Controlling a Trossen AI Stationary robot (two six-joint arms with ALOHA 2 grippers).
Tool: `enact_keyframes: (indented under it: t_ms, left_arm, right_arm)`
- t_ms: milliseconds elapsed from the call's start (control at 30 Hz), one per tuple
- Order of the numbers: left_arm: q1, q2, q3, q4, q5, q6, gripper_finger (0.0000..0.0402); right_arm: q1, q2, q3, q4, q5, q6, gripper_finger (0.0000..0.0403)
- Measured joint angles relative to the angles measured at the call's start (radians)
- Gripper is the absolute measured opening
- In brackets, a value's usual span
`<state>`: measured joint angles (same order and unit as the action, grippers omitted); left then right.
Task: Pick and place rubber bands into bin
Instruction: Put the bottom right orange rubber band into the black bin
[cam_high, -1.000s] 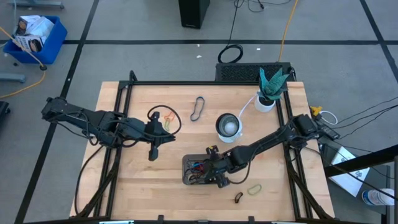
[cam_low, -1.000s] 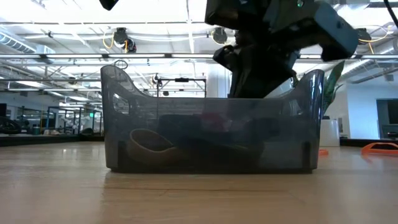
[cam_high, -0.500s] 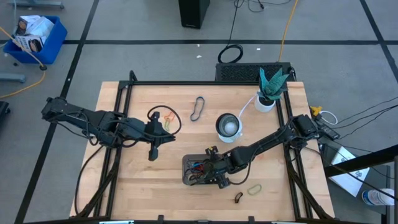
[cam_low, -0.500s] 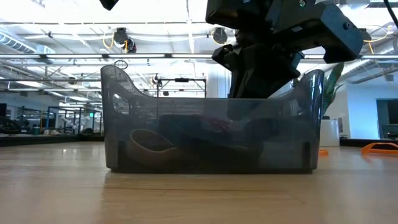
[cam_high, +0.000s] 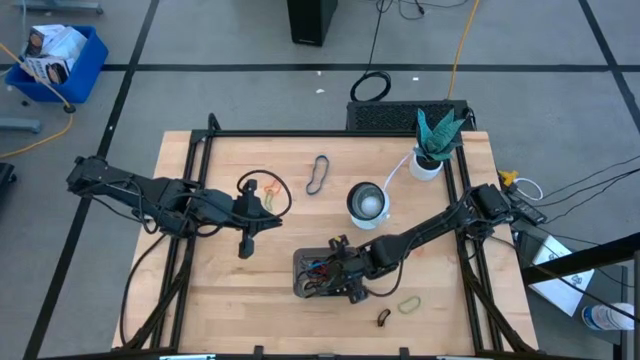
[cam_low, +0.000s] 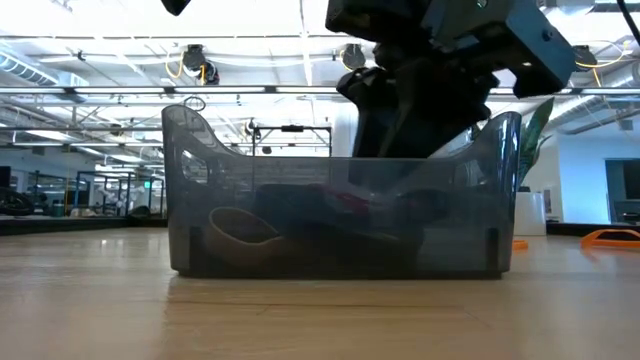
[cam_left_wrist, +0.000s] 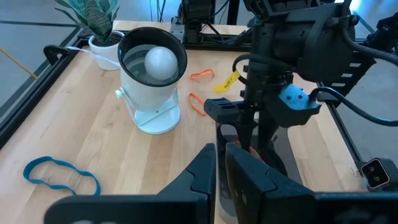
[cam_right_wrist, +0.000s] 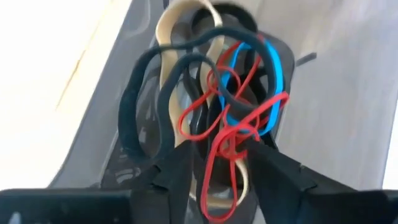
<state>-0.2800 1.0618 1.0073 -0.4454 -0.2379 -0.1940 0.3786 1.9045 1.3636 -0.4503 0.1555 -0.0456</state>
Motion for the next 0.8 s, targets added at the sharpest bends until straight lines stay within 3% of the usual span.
enact_keyframes:
  t_ms: [200,800]
  left_arm:
    - [0.000,0.000,0.000,0.000,0.000,0.000,0.0042]
    - [0.000,0.000,0.000,0.000,0.000,0.000,0.0042]
  right_arm:
    - [0.000,0.000,0.000,0.095,0.000,-0.004,0.0166]
    - [-0.001,-0.001,0.000,0.139,0.003,-0.053,0.0158]
